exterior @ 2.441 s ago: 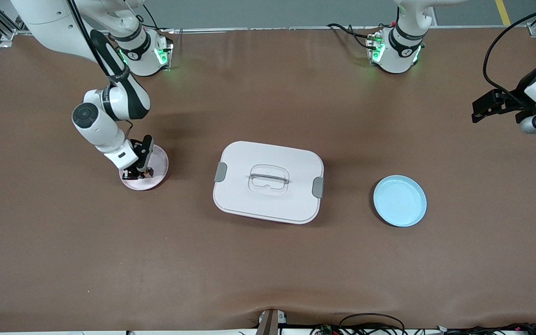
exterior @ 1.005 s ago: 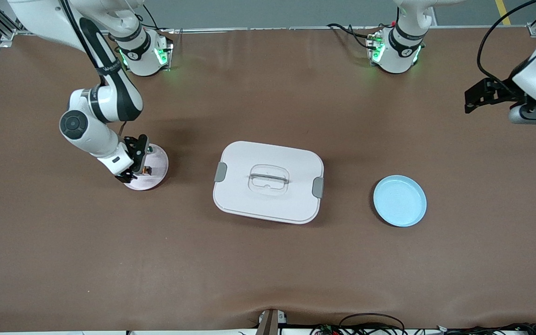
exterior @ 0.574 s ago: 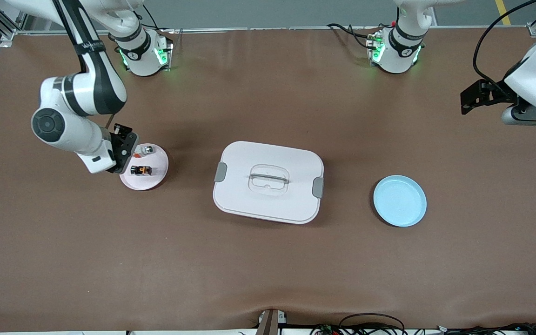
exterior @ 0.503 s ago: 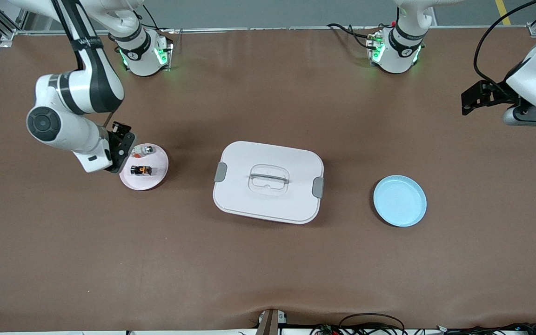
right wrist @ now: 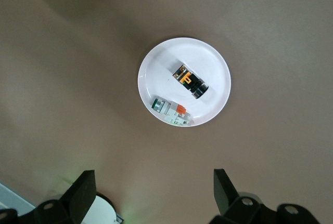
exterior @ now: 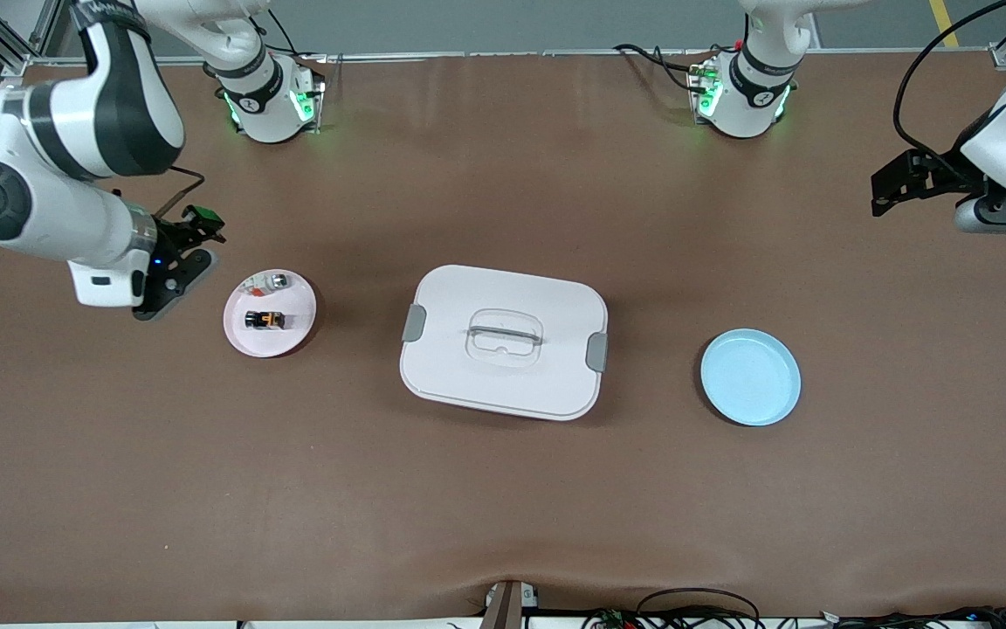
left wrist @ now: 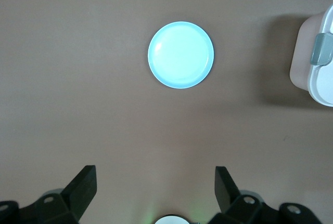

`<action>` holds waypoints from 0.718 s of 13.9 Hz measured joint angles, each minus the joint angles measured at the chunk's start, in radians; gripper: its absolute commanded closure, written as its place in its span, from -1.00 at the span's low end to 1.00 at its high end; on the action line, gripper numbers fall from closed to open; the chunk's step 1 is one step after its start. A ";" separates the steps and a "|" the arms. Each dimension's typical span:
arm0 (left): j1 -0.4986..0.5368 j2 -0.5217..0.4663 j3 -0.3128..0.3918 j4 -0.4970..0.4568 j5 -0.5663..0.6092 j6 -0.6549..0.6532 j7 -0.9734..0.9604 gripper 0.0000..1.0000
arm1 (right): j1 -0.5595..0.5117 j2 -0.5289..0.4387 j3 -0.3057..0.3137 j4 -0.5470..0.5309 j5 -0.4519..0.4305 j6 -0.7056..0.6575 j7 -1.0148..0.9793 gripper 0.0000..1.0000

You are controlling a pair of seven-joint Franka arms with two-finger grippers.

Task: Transfer orange switch to right arm and place
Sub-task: 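Open the right gripper and raise it away from the plate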

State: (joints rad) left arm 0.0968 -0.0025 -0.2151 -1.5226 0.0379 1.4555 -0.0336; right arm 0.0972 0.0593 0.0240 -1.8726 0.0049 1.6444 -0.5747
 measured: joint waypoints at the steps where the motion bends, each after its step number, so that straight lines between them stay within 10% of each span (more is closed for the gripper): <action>1: 0.000 0.000 0.000 0.001 0.000 0.001 -0.004 -1.00 | 0.001 0.000 0.001 0.034 0.000 -0.033 0.047 -1.00; 10: -0.001 0.000 -0.002 0.005 0.000 0.005 -0.093 -1.00 | -0.013 0.000 -0.012 0.250 0.000 -0.236 0.254 -1.00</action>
State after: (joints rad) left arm 0.0960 -0.0027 -0.2174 -1.5178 0.0375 1.4609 -0.1263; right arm 0.0846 0.0590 0.0119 -1.6223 0.0045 1.4086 -0.3203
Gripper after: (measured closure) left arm 0.000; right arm 0.000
